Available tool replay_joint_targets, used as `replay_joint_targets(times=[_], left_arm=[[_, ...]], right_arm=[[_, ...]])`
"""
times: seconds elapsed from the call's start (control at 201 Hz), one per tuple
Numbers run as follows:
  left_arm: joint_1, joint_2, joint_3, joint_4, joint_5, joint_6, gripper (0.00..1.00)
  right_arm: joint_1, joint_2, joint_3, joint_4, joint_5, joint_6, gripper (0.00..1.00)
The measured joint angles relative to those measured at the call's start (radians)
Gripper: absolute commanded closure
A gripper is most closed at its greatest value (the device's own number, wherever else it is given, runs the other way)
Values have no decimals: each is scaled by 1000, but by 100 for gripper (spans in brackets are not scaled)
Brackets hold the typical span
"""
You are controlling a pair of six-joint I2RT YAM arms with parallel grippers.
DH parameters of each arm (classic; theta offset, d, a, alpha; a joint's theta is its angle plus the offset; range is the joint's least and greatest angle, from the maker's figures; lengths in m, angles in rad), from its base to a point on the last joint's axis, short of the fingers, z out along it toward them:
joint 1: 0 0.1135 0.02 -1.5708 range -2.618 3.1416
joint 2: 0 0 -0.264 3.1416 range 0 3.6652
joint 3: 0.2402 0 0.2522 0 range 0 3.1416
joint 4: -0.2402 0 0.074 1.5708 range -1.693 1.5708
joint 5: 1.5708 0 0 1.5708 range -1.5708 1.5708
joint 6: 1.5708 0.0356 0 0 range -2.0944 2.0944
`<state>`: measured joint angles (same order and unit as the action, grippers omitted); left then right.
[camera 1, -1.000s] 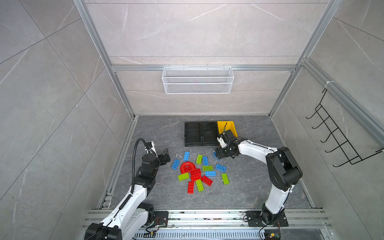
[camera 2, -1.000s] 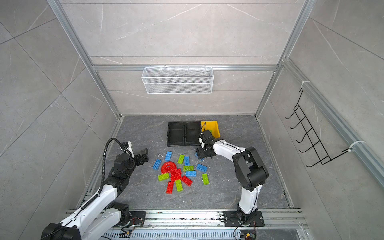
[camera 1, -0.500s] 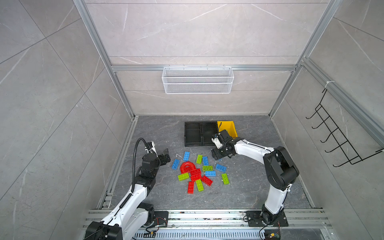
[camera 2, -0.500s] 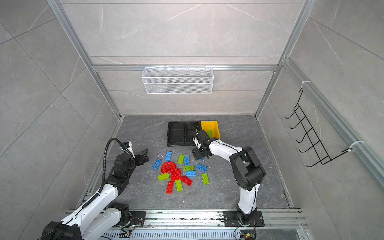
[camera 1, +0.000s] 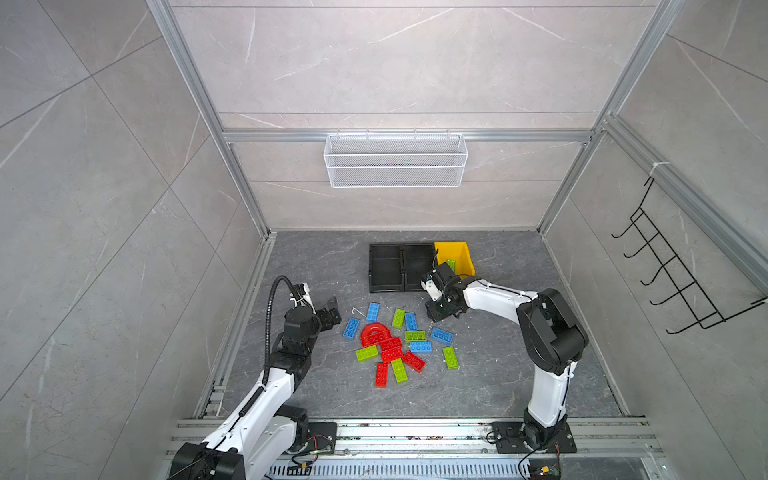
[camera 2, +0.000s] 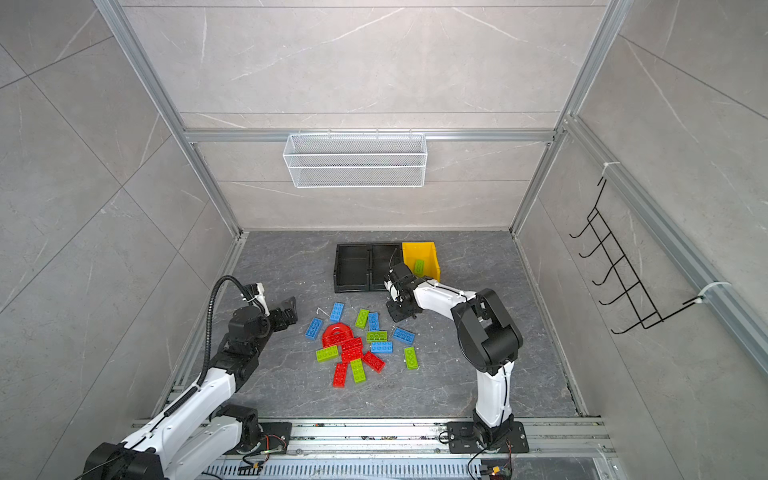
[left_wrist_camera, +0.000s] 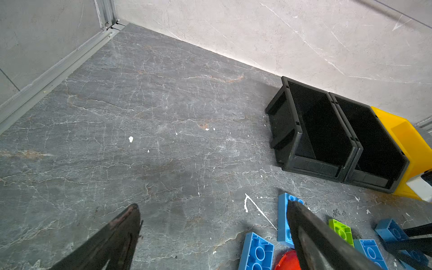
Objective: Sort the legos into containers by color
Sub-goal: 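Lift the blue brick and carry it over the black bins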
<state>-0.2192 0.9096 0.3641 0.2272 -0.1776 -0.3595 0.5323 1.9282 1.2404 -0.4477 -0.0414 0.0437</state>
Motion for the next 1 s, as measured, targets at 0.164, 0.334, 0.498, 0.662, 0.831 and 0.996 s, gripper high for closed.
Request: replay_joint_targets(times=[0.164,0.334,0.498,0.662,0.831,0.996], left_arm=[[0,2,1,2,0,0,0],[0,21,1,4,5,-1,0],[0,21,1,5,10,-5,0],[0,21,1,8,32,-10,0],[0,33,4,13,58,-15,0],[0,33,4,21,67,-31,0]], right_arm=[[0,-10,-22,25,-27,17,65],[5,-28,-35,42,-65,39,71],[6,-58,-43,45,-98,54,78],[6,-114,-43,45,-106,61,80],[2,-173,-31,37,-129,74,80],[-32,-150,130,34,-178,85,81]])
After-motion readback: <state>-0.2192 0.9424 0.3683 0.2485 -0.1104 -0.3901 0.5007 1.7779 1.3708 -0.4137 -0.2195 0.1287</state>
